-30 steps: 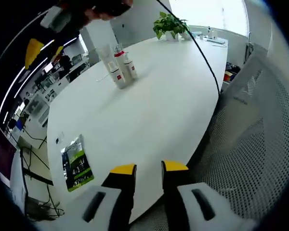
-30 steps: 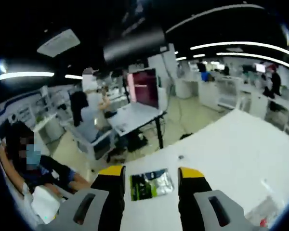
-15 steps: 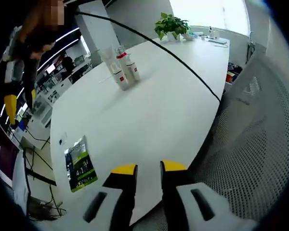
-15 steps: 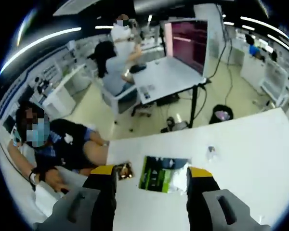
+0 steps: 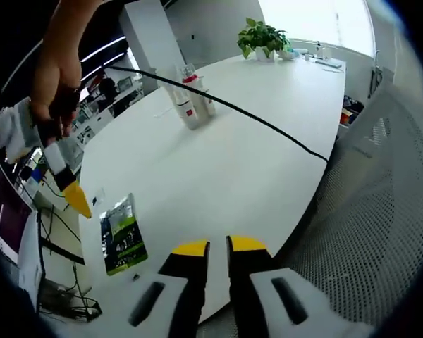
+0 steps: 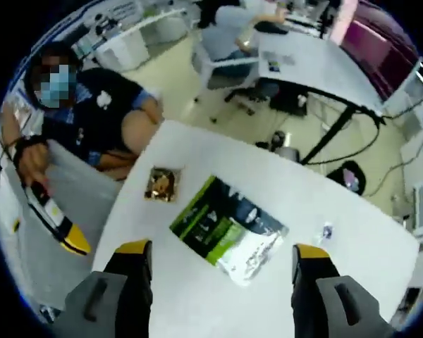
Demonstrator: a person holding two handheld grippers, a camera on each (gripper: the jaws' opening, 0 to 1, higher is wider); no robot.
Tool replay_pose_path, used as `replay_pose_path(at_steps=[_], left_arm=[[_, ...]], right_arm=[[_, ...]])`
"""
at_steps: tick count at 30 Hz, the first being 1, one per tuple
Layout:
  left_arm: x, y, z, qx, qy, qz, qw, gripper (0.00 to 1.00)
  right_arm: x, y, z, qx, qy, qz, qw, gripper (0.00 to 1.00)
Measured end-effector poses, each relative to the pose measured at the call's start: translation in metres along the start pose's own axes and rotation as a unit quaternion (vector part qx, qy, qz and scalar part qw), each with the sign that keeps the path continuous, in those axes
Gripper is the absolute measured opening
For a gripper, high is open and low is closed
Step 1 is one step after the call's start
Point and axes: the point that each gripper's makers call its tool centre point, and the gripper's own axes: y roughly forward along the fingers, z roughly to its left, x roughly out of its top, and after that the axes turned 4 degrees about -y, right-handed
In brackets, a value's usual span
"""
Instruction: Arrange the skincare products in the storage area until every visible bottle or jar stands upright without overlapping.
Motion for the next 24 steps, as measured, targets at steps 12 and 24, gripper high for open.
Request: replay_pose_path(at_steps=[12,24], left_arm=[[-0.003,0.001,-0.005,-0.011,-0.005,0.007,0.9999,0.05],[-0.009,0.002,-0.006,-0.018,-0.010,0.016,0.9997,0.02]], right_arm=[[-0.013,0.063,-0.003,0.033,-0.360,0.138,0.9220,0.99],[-0.019,0.098,-0.006,0.066,-0.383,0.159,0.9075,0.94]])
